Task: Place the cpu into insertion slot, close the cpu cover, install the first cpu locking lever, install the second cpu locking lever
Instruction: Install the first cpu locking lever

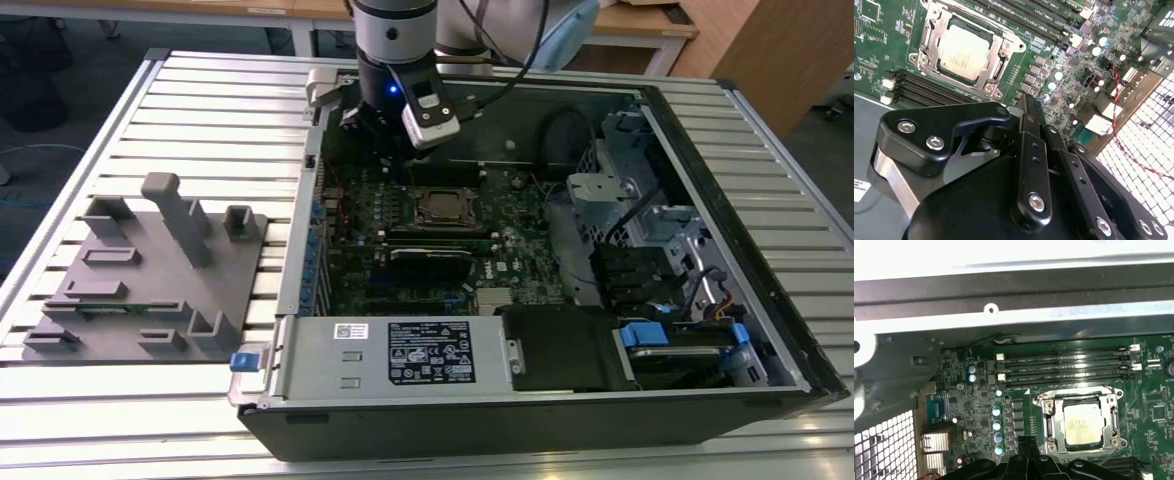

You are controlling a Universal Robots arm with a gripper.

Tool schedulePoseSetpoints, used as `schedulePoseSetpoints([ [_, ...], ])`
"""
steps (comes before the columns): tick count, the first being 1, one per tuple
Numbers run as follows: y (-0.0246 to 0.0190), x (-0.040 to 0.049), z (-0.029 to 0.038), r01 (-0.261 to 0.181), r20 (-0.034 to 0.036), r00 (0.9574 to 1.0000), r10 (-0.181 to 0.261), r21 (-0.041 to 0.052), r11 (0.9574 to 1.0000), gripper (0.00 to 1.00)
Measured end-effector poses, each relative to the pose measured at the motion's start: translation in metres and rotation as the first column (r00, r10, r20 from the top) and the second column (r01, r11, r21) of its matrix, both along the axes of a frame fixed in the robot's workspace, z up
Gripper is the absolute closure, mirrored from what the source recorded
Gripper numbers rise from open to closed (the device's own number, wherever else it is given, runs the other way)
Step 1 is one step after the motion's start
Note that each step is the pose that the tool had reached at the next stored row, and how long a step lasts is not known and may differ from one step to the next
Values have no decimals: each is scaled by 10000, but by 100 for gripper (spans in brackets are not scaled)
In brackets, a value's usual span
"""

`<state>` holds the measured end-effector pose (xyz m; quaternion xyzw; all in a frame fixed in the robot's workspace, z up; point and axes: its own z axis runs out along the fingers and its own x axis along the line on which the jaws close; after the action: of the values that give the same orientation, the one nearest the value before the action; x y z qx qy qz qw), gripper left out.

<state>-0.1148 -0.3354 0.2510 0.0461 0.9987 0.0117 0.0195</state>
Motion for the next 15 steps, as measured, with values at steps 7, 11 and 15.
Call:
schedulePoseSetpoints([
  [7,0,-23,0,1,-1,10000,-1,669,9978,90],
  [11,0,-31,0,0,0,10000,0,1164,9932,90],
  [15,-1,-36,0,1,0,10000,-1,1645,9864,90],
])
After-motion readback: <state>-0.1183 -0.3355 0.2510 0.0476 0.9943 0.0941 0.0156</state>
